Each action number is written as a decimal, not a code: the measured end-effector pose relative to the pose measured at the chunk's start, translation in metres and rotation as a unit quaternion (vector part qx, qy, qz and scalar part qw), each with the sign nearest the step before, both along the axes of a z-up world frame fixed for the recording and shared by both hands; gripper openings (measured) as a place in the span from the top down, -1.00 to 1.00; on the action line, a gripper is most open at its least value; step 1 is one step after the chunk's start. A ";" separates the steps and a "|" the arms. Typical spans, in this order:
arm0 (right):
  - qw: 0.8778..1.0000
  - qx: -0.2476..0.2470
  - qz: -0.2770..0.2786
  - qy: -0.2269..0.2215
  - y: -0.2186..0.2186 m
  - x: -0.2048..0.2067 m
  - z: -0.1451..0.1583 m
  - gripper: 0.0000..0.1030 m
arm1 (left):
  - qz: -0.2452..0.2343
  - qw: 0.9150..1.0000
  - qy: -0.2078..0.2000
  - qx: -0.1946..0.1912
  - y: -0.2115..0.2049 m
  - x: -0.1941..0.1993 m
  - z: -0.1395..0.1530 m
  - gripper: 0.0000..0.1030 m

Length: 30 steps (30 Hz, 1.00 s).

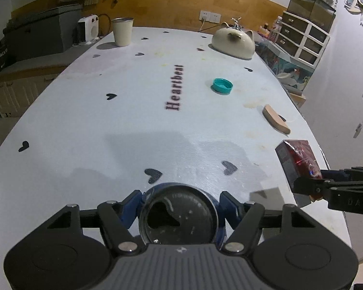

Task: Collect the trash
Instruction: 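Lift the Pepsi can and red packet off the table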

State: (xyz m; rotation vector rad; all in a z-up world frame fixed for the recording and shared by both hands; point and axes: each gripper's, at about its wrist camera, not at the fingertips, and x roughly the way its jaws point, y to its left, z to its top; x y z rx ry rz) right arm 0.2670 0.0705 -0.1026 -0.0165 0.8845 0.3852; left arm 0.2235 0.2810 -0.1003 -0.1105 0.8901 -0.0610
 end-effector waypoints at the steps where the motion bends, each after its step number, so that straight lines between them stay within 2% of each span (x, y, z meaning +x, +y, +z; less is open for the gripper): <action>1: 1.000 0.000 -0.001 -0.001 -0.001 -0.002 0.001 0.09 | -0.005 1.000 0.001 -0.003 -0.002 -0.002 -0.001 -0.37; 3: 1.000 -0.001 -0.004 -0.001 -0.004 -0.007 0.000 0.09 | 0.003 1.000 -0.005 -0.003 -0.004 -0.006 -0.003 -0.42; 6: 1.000 -0.001 -0.005 0.003 -0.008 -0.012 -0.002 0.08 | 0.017 1.000 0.003 -0.010 -0.004 -0.010 -0.009 -0.74; 12: 1.000 0.001 -0.003 0.006 -0.012 -0.019 -0.002 0.08 | 0.026 0.999 0.031 -0.018 -0.001 -0.027 -0.024 -0.75; 18: 1.000 0.003 -0.003 0.010 -0.016 -0.024 -0.003 0.08 | 0.041 0.998 0.038 -0.028 0.008 -0.051 -0.026 -0.76; 21: 1.000 0.004 0.001 0.014 -0.017 -0.026 -0.005 0.08 | 0.010 0.999 0.039 -0.012 0.010 -0.059 -0.024 -0.85; 25: 1.000 0.004 0.009 0.018 -0.016 -0.031 -0.007 0.08 | -0.056 0.998 0.040 0.002 0.014 -0.065 -0.020 -0.85; 28: 1.000 0.005 0.013 0.019 -0.016 -0.034 -0.007 0.08 | -0.094 0.993 0.055 -0.033 0.023 -0.060 -0.018 -0.74; 30: 1.000 0.005 0.014 0.019 -0.017 -0.036 -0.007 0.08 | -0.097 0.991 0.066 -0.060 0.033 -0.052 -0.019 -0.67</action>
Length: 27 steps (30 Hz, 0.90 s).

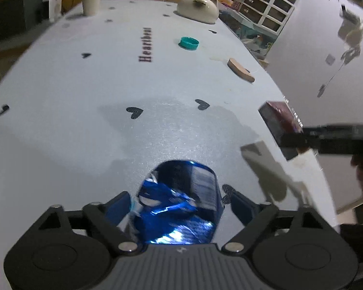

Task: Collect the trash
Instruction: 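Lift the Pepsi can and red packet off the table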

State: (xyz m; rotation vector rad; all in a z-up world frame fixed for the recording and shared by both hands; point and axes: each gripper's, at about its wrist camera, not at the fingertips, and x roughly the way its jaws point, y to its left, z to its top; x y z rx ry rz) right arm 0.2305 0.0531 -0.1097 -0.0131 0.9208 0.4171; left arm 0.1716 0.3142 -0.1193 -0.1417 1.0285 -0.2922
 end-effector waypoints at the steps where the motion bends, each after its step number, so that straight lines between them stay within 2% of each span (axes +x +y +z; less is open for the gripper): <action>1: 1.000 0.000 -0.001 0.000 -0.001 -0.001 0.000 0.08 | 0.002 1.000 0.007 -0.008 0.004 0.004 -0.001 -0.61; 2: 1.000 0.000 -0.002 0.000 -0.002 -0.002 0.000 0.08 | 0.001 1.000 0.012 -0.020 0.008 0.007 -0.001 -0.53; 4: 1.000 0.000 -0.004 0.000 -0.004 -0.003 0.001 0.08 | 0.001 0.998 0.026 -0.052 0.013 0.011 -0.002 -0.18; 6: 1.000 0.001 -0.005 0.000 -0.006 -0.004 0.002 0.08 | -0.007 0.997 0.036 -0.067 0.012 0.013 0.000 0.02; 9: 1.000 0.006 -0.002 0.000 -0.009 -0.010 0.005 0.08 | -0.022 0.997 0.044 -0.067 0.003 0.012 0.002 0.18; 15: 1.000 0.011 0.019 0.006 -0.010 -0.026 0.006 0.08 | -0.019 0.995 0.077 -0.059 -0.011 0.005 0.003 0.21; 23: 0.994 0.014 0.099 0.036 0.018 -0.053 -0.004 0.08 | 0.002 0.991 0.114 -0.070 -0.022 -0.007 -0.003 0.25; 27: 0.991 0.011 0.119 0.059 0.032 -0.060 -0.017 0.08 | 0.016 0.989 0.116 -0.086 -0.030 -0.010 -0.007 0.40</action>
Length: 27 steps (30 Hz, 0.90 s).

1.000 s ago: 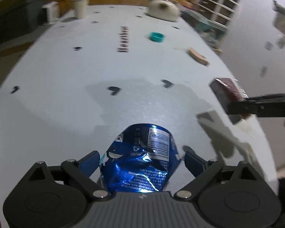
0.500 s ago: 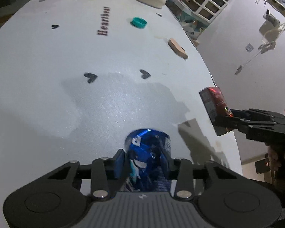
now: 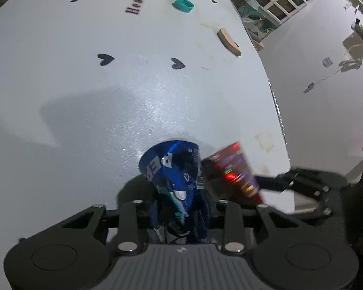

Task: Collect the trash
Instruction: 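Lift the Pepsi can and red packet off the table, then carry the Pepsi can and red packet over the tan wastebasket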

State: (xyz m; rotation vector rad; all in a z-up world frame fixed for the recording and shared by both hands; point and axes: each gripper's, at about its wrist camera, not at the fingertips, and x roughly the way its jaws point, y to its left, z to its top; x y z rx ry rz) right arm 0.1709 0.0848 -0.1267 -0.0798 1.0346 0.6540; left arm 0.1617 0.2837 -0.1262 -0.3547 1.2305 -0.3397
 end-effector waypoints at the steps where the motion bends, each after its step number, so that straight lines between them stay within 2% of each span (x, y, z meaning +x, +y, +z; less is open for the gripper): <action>1: 1.000 0.000 0.003 0.003 0.002 -0.002 -0.002 0.08 | 0.006 1.000 0.001 -0.005 -0.002 0.000 -0.001 0.44; 2: 1.000 -0.001 0.005 0.005 0.004 -0.005 -0.004 0.08 | 0.011 1.000 0.002 -0.007 -0.004 0.000 -0.003 0.52; 8: 1.000 -0.003 -0.003 0.008 0.008 -0.008 -0.007 0.08 | 0.049 0.999 -0.020 -0.007 -0.007 -0.003 -0.002 0.53; 14: 1.000 -0.010 -0.011 -0.011 0.007 -0.010 -0.001 0.08 | 0.054 0.995 -0.065 0.047 -0.012 -0.011 0.016 0.53; 20: 0.998 -0.016 -0.043 -0.047 -0.006 -0.002 0.017 0.08 | 0.054 0.985 -0.131 0.100 -0.020 -0.016 0.048 0.53; 27: 0.994 -0.011 -0.064 -0.090 -0.017 0.006 0.045 0.08 | 0.061 0.972 -0.182 0.133 -0.031 -0.015 0.074 0.53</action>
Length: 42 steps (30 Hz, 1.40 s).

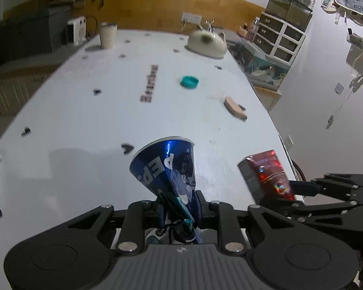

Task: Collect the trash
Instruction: 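Carry the Pepsi can and red packet over the tan wastebasket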

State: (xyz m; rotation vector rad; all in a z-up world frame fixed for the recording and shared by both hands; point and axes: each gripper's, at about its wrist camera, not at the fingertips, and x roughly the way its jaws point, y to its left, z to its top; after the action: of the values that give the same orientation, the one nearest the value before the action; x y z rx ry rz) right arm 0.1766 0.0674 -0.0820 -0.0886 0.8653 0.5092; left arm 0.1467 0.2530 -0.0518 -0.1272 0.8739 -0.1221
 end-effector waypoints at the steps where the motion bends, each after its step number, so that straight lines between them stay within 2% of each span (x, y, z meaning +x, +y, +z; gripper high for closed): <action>1: 1.000 0.002 -0.003 -0.006 -0.002 0.000 0.004 0.08 | 0.003 1.000 -0.004 0.003 -0.001 0.001 0.002 0.53; 11: 0.998 0.018 -0.035 -0.044 -0.034 0.004 0.033 0.08 | 0.006 0.999 -0.025 0.029 -0.033 0.011 0.017 0.53; 17: 0.996 0.011 -0.067 -0.061 -0.074 0.013 0.040 0.08 | 0.010 0.999 -0.023 0.044 -0.069 0.025 0.019 0.53; 31: 0.995 0.018 -0.076 -0.055 -0.205 0.068 0.037 0.08 | 0.019 0.998 -0.010 0.054 -0.195 0.078 0.016 0.53; 42: 0.994 0.010 -0.105 -0.028 -0.312 0.113 0.011 0.08 | -0.014 0.999 0.022 0.044 -0.297 0.136 -0.014 0.53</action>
State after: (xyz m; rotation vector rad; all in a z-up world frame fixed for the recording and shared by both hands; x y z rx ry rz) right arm 0.2899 -0.2448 -0.0710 0.0069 0.8031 0.3163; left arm 0.2823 -0.0442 -0.0661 -0.0355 0.9235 -0.1069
